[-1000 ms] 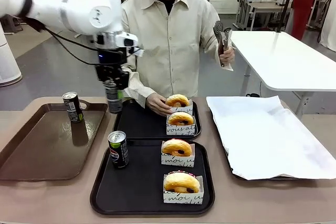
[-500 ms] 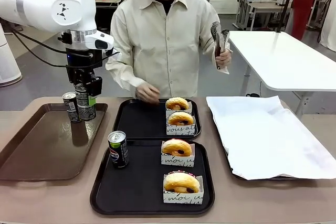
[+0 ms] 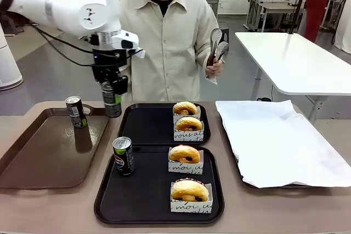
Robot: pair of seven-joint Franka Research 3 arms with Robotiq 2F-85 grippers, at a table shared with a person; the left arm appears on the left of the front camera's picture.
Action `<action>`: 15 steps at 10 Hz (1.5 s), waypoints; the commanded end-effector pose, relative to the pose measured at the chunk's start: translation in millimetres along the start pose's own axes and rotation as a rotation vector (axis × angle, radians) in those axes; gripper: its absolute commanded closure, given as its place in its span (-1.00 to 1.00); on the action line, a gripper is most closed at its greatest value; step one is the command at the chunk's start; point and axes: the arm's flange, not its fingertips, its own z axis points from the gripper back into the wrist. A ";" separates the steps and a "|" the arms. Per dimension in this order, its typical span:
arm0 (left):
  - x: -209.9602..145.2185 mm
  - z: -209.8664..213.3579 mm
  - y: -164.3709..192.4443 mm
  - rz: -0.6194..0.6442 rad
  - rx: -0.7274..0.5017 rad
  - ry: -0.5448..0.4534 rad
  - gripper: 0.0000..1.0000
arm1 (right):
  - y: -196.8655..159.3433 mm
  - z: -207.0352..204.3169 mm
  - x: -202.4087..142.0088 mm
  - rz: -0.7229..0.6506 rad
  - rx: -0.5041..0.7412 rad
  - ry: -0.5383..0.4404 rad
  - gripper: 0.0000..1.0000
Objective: Set up donuts and drinks on trays.
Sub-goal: Pick up one Pepsi coke from the Handle tray and place it on the Flat Tray without a Pepsi coke.
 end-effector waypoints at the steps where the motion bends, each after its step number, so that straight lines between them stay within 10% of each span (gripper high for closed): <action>1: 41.9 -1.9 3.4 0.013 0.016 -0.024 -0.17 | -0.2 1.1 0.3 0.013 0.019 -0.001 -1.00; 10: 95.8 -91.4 5.3 0.023 -0.023 0.021 -0.17 | -0.2 1.1 0.3 0.013 0.019 -0.001 -1.00; 15: 95.6 -92.4 6.9 0.027 -0.043 0.037 -1.00 | -0.2 1.1 0.3 0.013 0.019 -0.001 -1.00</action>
